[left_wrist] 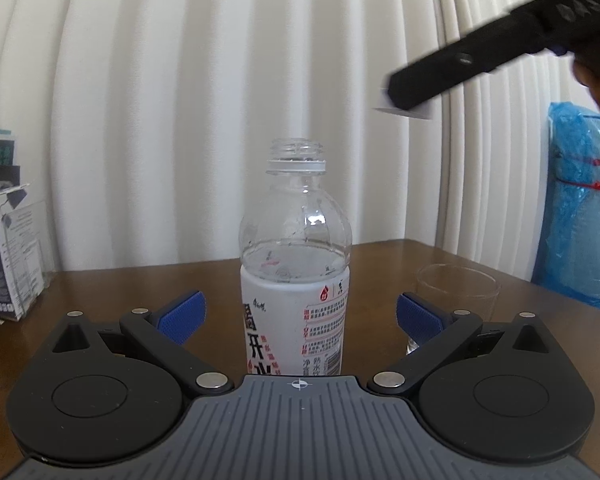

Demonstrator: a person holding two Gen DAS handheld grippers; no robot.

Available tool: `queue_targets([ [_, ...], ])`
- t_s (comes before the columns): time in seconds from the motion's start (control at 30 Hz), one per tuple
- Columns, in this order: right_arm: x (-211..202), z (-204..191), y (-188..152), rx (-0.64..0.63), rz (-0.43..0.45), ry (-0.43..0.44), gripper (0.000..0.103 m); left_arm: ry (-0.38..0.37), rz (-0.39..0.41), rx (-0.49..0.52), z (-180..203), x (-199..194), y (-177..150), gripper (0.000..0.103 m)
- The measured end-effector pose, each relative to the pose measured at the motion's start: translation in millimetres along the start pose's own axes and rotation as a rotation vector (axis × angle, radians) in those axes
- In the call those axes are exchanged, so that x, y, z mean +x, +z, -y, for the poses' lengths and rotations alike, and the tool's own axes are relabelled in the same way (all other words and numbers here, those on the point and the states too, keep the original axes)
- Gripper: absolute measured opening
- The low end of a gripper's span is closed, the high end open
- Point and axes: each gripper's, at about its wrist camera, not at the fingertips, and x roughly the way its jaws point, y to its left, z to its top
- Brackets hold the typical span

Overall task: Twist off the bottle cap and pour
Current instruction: 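Carry the cap above the bottle neck with the right tool while the left tool approaches the bottle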

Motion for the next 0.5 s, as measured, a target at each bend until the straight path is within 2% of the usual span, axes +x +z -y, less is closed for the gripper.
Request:
queue_targets([
  [0.17, 12, 1, 6, -0.019, -0.005, 0.027, 0.032, -0.009, 0.014, 0.040, 2, 2, -6, 0.101],
  [0.5, 21, 1, 17, -0.052, -0.015, 0.059, 0.032, -0.046, -0.001, 0.000, -5, 2, -6, 0.095],
])
